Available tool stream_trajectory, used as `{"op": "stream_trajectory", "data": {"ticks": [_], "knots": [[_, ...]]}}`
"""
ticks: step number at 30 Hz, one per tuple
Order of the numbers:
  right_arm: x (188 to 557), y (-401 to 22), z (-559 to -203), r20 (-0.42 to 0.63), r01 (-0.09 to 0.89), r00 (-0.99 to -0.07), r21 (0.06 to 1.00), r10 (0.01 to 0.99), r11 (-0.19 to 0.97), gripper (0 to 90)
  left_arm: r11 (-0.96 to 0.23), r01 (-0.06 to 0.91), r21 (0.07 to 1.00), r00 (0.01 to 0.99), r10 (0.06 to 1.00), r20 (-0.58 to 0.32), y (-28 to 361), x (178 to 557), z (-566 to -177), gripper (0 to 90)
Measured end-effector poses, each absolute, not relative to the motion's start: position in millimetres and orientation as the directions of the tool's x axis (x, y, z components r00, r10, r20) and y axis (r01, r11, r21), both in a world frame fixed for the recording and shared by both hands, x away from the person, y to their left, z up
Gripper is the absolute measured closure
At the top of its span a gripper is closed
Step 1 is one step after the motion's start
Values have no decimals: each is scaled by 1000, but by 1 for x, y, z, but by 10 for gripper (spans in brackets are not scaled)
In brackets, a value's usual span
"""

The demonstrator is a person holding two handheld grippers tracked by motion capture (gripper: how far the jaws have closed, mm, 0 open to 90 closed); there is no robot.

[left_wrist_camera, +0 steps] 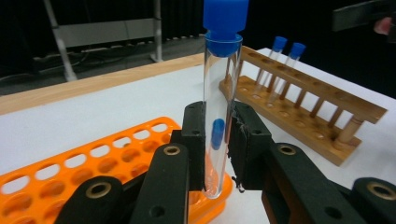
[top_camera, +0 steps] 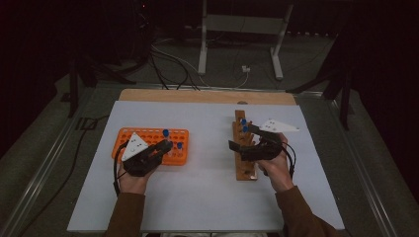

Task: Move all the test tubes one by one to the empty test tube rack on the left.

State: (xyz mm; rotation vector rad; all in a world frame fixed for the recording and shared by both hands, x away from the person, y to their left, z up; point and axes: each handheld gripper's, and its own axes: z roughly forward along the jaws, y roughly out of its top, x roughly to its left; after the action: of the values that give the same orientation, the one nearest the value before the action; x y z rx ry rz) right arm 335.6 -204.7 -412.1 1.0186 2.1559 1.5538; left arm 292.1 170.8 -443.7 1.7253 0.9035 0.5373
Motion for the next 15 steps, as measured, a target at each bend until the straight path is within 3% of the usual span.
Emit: {"op": "stream_trajectory", "data": {"ticks": [15], "knots": [[336, -205, -412, 161, 371, -705, 914, 690, 166, 0, -157, 322, 934, 530, 847, -41, 176, 299, -462, 779]]}}
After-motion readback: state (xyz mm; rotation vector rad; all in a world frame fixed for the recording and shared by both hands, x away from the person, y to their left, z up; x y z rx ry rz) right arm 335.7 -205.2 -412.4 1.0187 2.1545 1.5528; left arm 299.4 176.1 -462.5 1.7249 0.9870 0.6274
